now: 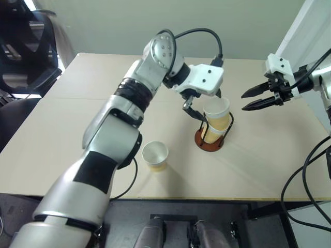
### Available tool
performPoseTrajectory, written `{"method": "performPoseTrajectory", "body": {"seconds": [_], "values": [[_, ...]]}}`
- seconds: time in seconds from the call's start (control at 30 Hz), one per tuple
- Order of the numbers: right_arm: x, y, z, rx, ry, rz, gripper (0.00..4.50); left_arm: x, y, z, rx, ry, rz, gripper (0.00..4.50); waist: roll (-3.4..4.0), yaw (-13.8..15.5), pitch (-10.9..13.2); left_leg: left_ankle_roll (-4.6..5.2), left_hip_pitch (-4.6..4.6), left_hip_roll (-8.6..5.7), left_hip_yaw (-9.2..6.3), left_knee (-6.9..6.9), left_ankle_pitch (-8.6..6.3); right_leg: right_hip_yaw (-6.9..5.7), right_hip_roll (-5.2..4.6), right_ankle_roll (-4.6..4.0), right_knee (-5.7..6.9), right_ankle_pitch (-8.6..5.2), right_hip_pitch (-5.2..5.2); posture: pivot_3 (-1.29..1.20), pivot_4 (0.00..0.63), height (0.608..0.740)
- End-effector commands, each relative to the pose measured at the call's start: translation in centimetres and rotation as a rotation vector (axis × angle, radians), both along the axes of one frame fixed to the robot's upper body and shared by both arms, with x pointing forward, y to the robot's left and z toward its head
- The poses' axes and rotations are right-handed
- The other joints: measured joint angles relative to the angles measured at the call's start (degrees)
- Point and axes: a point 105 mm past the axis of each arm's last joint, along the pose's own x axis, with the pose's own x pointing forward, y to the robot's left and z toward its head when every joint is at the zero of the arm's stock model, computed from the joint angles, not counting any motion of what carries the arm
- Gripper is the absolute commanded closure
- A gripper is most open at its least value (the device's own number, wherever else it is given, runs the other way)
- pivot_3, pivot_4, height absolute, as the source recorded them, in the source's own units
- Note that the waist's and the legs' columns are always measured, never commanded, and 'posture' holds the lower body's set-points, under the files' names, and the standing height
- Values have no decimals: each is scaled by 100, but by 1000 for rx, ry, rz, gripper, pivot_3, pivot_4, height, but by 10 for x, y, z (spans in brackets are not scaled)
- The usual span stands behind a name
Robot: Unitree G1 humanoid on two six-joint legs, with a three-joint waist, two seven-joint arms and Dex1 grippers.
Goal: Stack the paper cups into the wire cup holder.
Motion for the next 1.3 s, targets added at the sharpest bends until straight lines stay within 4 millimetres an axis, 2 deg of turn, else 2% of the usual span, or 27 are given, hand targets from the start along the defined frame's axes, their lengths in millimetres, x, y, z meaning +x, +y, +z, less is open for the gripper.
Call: {"method": "performPoseTrajectory", "body": {"seconds": [0.03,0.37,0.6,0.83,1.07,1.17,1.3], "values": [[-2,-2,18,4,-62,4,2208,-2,-9,2,-54,-27,-28,45,0,0,0,0,0,0,0,0,0,0,0,0,1,0,0,0,150,740],[-2,-4,19,3,-67,-1,2208,-1,-19,-12,-70,-45,-39,45,0,2,0,-1,2,0,2,6,1,0,0,0,11,0,0,0,150,740],[-3,-5,20,0,-68,-5,2208,-1,-34,-11,-151,-85,-40,45,0,6,0,-1,2,0,3,8,1,0,0,0,13,0,1,0,150,740],[-3,-6,19,-1,-67,-9,2208,-1,-39,-9,-178,-104,-41,45,0,9,0,-1,3,0,5,12,1,1,0,0,19,0,1,0,150,740],[-2,-7,20,-7,-70,-12,2208,4,-17,12,-120,-151,-23,45,0,7,0,-3,8,0,5,14,2,2,1,0,33,0,1,0,150,740],[-1,-6,21,-12,-74,-10,2208,9,-7,27,-157,-176,19,45,0,8,0,-2,8,0,4,17,3,2,1,0,34,0,1,0,150,740],[-1,-6,21,-15,-74,-9,2208,13,24,39,-155,-190,66,45,1,-6,0,-1,7,0,5,20,3,3,1,0,32,0,1,0,150,740]]}}
